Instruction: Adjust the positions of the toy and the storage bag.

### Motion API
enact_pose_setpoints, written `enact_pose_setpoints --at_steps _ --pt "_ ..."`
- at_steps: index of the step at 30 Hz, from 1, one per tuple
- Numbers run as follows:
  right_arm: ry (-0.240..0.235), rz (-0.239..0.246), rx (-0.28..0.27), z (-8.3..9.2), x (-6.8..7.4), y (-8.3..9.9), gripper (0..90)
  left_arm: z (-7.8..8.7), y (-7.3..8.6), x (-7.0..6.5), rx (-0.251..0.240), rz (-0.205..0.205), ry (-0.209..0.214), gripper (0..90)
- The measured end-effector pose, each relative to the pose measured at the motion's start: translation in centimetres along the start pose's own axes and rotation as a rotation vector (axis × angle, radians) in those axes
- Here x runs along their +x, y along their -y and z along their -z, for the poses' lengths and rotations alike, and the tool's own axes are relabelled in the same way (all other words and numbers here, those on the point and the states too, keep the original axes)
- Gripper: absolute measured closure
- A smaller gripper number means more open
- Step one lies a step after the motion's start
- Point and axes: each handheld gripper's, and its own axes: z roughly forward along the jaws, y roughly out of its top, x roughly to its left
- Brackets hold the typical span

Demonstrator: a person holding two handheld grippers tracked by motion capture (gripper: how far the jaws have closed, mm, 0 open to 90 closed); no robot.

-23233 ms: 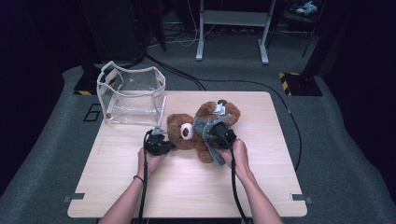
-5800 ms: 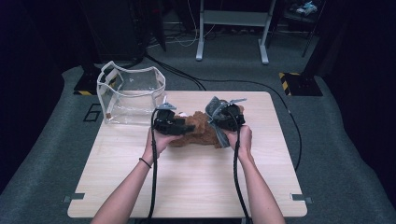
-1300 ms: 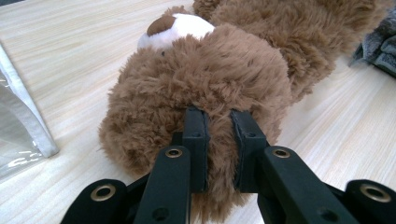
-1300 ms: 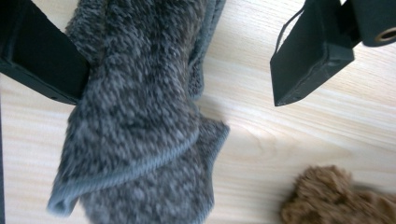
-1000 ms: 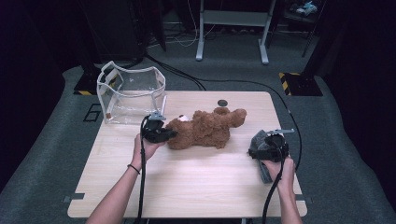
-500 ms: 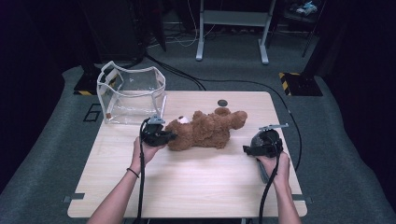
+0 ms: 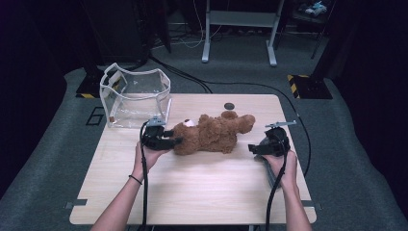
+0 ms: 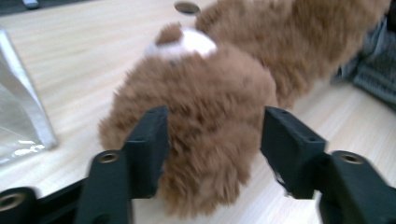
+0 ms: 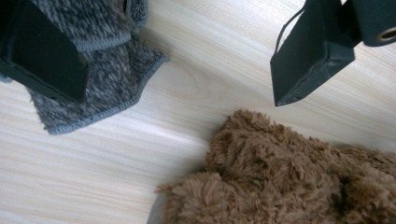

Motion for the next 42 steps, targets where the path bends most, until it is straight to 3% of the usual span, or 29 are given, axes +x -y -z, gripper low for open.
enact_pose_setpoints --at_steps 3,7,9,17,19,21,25,29,31,36,42 --pt "-0.001 0.014 -0.013 0.0 0.1 -0.6 4.2 0.1 -0.9 0.4 -0.009 0.027 -0.036 37.5" --pt "-0.01 0.016 -0.029 0.0 0.3 -1.8 4.6 -0.7 -1.5 0.9 0.007 0.088 -0.073 34.2" --pt "-0.015 0.027 -0.039 -0.2 0.5 -3.0 4.8 -1.3 -1.8 1.4 0.028 0.098 -0.091 30.7" --pt "-0.02 0.008 -0.061 -0.9 0.4 -5.6 5.8 -2.5 -1.6 1.4 0.091 0.069 -0.091 28.3" --pt "-0.002 0.009 -0.058 -1.2 0.5 -6.3 6.7 -2.7 -1.5 1.2 0.101 0.065 -0.081 28.4" --pt "-0.006 0.007 -0.049 -1.5 0.5 -6.8 6.6 -2.7 -1.3 1.2 0.123 0.027 -0.082 28.4" --pt "0.01 0.017 -0.033 -2.3 0.5 -8.1 7.1 -2.7 -1.0 1.0 0.134 0.011 -0.076 28.3" --pt "0.014 0.019 -0.004 -3.2 0.4 -8.6 7.7 -2.8 -0.6 0.8 0.141 0.003 -0.065 28.3" --pt "0.011 0.011 0.014 -3.8 0.2 -8.6 12.9 -2.7 -0.4 0.8 0.145 0.003 -0.058 28.3" --pt "-0.053 0.023 0.065 -5.0 0.0 -7.4 30.1 -2.8 0.1 0.8 0.142 0.014 -0.039 28.1" --pt "-0.098 0.037 0.08 -5.0 0.0 -6.0 34.3 -2.7 0.6 0.6 0.153 0.018 -0.013 27.7"
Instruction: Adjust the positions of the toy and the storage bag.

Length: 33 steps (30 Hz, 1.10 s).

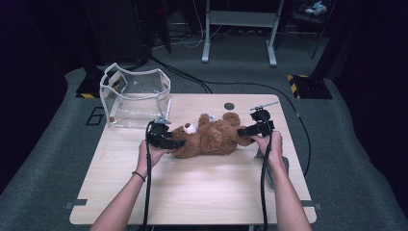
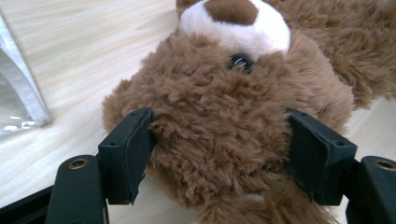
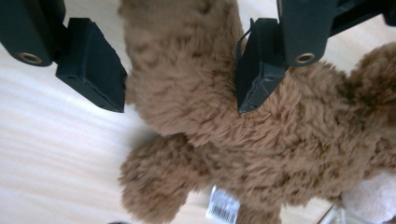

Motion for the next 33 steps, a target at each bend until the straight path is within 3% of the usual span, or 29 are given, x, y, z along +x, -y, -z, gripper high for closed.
enact_pose_setpoints --at_steps 4,8,18,21,23,32,33 --pt "-0.028 0.014 0.013 -0.1 0.2 1.1 34.4 0.0 0.5 -0.2 -0.005 -0.004 0.001 27.2" --pt "-0.022 0.034 0.02 -0.2 0.5 2.2 34.5 0.0 0.9 -0.4 -0.005 0.0 0.007 27.1" --pt "-0.038 0.049 -0.014 -0.1 0.7 3.8 37.0 -0.1 1.6 -0.7 0.006 0.003 0.015 27.5" --pt "-0.027 0.058 -0.028 0.0 0.7 3.8 42.0 -0.1 1.6 -0.7 0.009 0.002 0.016 27.5" --pt "-0.026 0.068 -0.029 0.2 0.9 3.8 50.7 -0.2 1.7 -0.8 0.006 0.016 0.02 28.6" --pt "-0.015 0.115 -0.051 0.2 1.6 4.5 67.1 -0.3 1.9 -0.7 0.032 -0.007 0.021 36.3" --pt "-0.012 0.109 -0.059 0.3 1.8 4.6 67.8 -0.3 1.9 -0.7 0.031 0.005 0.022 36.5"
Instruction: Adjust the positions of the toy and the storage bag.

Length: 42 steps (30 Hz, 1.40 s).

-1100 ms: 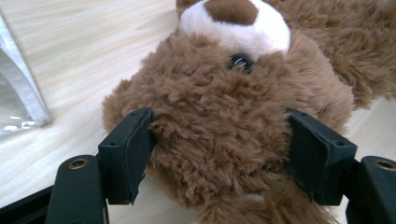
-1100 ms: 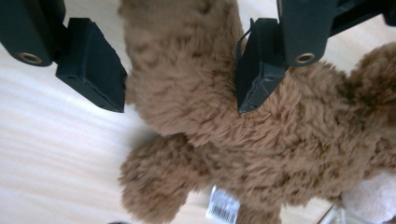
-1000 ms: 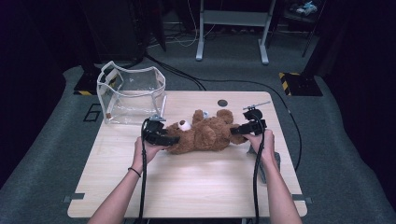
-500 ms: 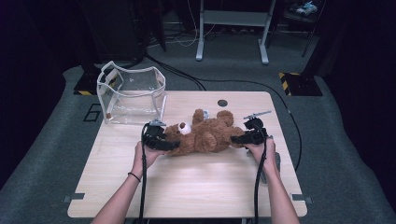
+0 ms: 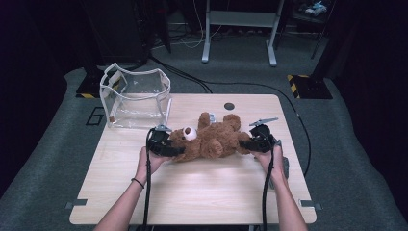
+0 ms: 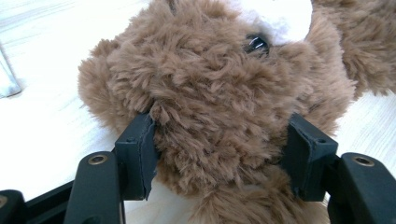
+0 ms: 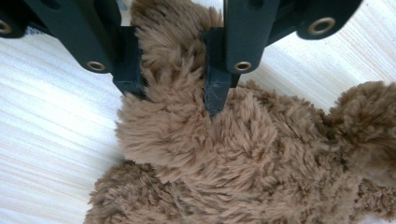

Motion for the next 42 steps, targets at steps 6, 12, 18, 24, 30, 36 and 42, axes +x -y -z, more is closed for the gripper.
enact_pose_setpoints --at_steps 6,12,18,24,30,36,42 --pt "0.017 0.014 -0.022 0.1 0.2 0.0 68.9 -0.1 0.0 0.2 0.001 0.002 0.003 38.9" --pt "0.021 0.009 -0.028 0.0 0.1 0.0 68.9 -0.3 0.1 0.3 0.001 0.0 0.009 48.6" --pt "0.014 0.001 -0.034 -0.2 0.0 0.1 69.0 -0.4 0.2 0.1 -0.018 -0.022 0.0 66.2" --pt "0.026 0.004 -0.072 0.1 0.2 0.1 72.2 -0.1 -0.1 -0.2 -0.072 -0.053 -0.027 73.5" --pt "0.045 0.012 -0.111 1.3 0.6 0.0 74.2 -0.1 -0.7 0.0 -0.102 -0.087 -0.042 74.9" --pt "0.048 0.017 -0.151 2.7 1.4 0.1 75.2 0.1 -1.7 0.2 -0.122 -0.126 -0.061 75.4" --pt "0.054 0.02 -0.187 3.9 2.4 0.2 76.3 0.0 -2.4 0.5 -0.135 -0.116 -0.052 75.6"
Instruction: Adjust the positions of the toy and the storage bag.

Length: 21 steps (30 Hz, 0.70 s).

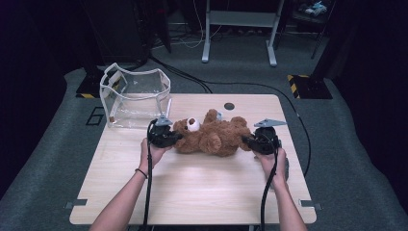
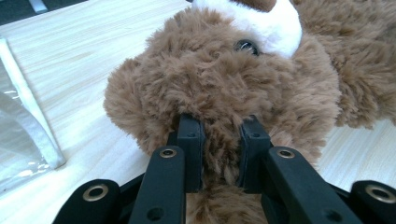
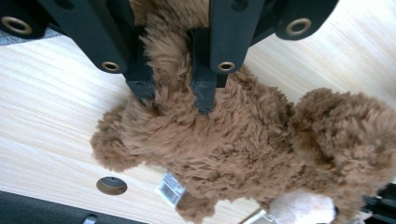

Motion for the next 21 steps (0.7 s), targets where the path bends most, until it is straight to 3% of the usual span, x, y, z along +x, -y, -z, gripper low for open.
enact_pose_setpoints --at_steps 8,17,21 --pt "-0.011 0.005 -0.009 1.1 1.1 0.3 76.9 -0.7 -0.5 0.4 -0.001 -0.008 -0.002 75.7" --pt "-0.024 0.016 0.006 1.6 3.0 1.0 77.0 -1.5 -1.0 1.1 0.042 -0.029 -0.014 75.5" --pt "-0.032 0.026 0.027 1.1 3.5 1.6 77.0 -2.0 -0.5 1.6 0.038 0.008 -0.006 74.9"
